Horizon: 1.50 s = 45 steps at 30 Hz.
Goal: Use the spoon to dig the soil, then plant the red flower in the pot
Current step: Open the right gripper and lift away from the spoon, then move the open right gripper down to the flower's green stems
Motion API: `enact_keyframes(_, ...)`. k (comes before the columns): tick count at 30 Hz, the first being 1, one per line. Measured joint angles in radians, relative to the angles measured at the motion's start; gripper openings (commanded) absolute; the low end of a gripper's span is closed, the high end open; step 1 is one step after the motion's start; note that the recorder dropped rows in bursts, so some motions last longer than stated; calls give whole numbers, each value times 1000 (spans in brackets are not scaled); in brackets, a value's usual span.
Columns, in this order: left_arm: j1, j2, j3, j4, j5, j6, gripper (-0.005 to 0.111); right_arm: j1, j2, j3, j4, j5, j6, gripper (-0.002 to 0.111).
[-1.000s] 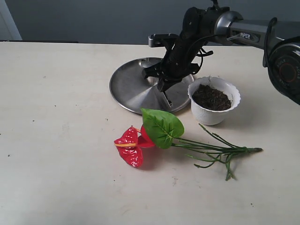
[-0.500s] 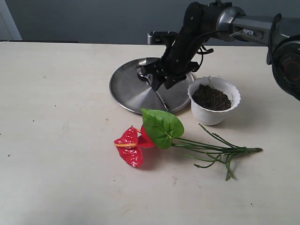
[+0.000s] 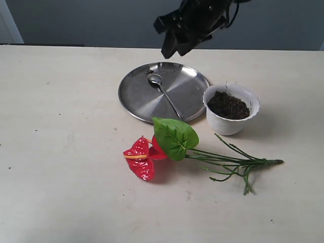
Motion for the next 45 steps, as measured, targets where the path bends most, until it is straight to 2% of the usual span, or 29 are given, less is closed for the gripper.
enact_keyframes(5,0,0,0,0,0,0,0,0,-108,0,-8,11,-9,43)
enact_keyframes(9,0,0,0,0,0,0,0,2,-222,67,-70,11,-13,38)
enact_keyframes(12,0,0,0,0,0,0,0,2,-361,233,-176,12,-12,38)
enact_keyframes(20,0,0,0,0,0,0,0,26,-677,603,-221,-15,-13,38)
enact_keyframes(22,0,0,0,0,0,0,0,56,-803,709,-248,-42,-13,39)
enact_keyframes(24,0,0,0,0,0,0,0,122,-905,837,-305,-70,-34,46)
enact_keyframes(27,0,0,0,0,0,0,0,263,-995,1064,-522,-108,-57,56)
enact_keyframes(29,0,0,0,0,0,0,0,321,-999,1172,-629,-189,-36,57)
enact_keyframes(31,0,0,0,0,0,0,0,357,-992,1219,-656,-262,-17,57)
enact_keyframes(45,0,0,0,0,0,0,0,361,-734,1228,-647,-454,8,57)
